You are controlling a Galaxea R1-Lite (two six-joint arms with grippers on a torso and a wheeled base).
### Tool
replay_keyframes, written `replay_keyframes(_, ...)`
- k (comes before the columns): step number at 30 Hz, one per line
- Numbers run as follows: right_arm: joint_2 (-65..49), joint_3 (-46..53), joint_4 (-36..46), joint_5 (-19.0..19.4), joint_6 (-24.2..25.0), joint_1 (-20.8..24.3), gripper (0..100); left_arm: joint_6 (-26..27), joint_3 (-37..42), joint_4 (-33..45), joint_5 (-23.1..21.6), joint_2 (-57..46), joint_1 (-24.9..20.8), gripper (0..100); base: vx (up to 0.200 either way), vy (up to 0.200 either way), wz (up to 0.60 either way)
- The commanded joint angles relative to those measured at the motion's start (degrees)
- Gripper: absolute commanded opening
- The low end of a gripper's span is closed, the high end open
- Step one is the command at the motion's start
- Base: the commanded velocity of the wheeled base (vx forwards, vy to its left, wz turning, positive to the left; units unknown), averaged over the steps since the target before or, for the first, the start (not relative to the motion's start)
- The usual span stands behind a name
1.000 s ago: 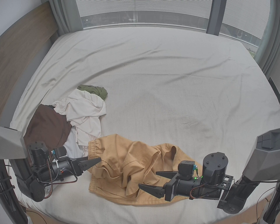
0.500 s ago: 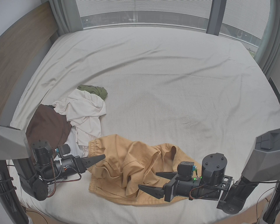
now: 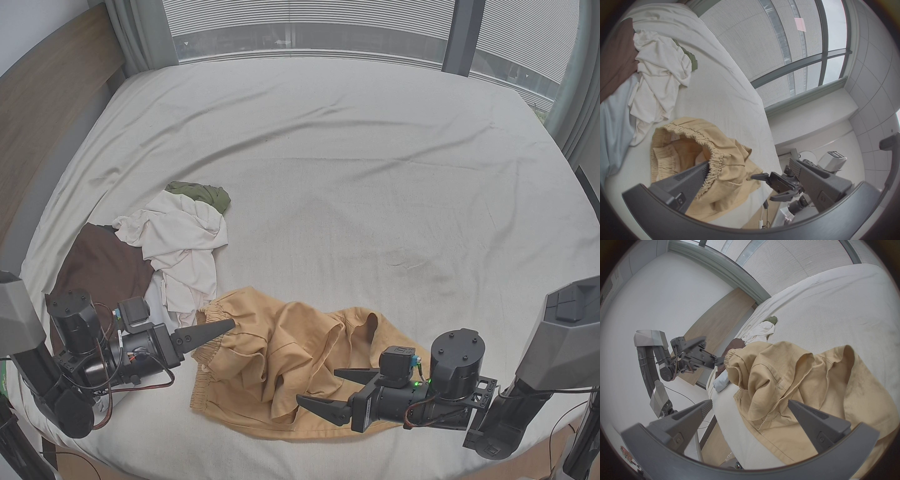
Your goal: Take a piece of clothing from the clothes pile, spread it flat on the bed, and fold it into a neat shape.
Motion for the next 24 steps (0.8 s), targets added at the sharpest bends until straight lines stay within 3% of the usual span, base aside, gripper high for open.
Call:
replay_keyframes(1, 0.1, 0.1, 0.0, 0.1, 0.0, 0.0, 100, 0.4, 0.5, -0.1, -0.2, 0.0, -0.3, 100, 0.0, 0.0, 0.0)
replay_keyframes(9, 0.4, 0.0, 0.0, 0.0, 0.0, 0.0, 100, 7.4, 0.5, -0.1, 0.2, 5.9, -0.5, 100, 0.0, 0.0, 0.0)
replay_keyframes(24, 0.4, 0.1, -0.1, 0.0, 0.0, 0.3, 100, 7.6, -0.5, -0.1, 0.3, 7.9, -2.8, 100, 0.0, 0.0, 0.0)
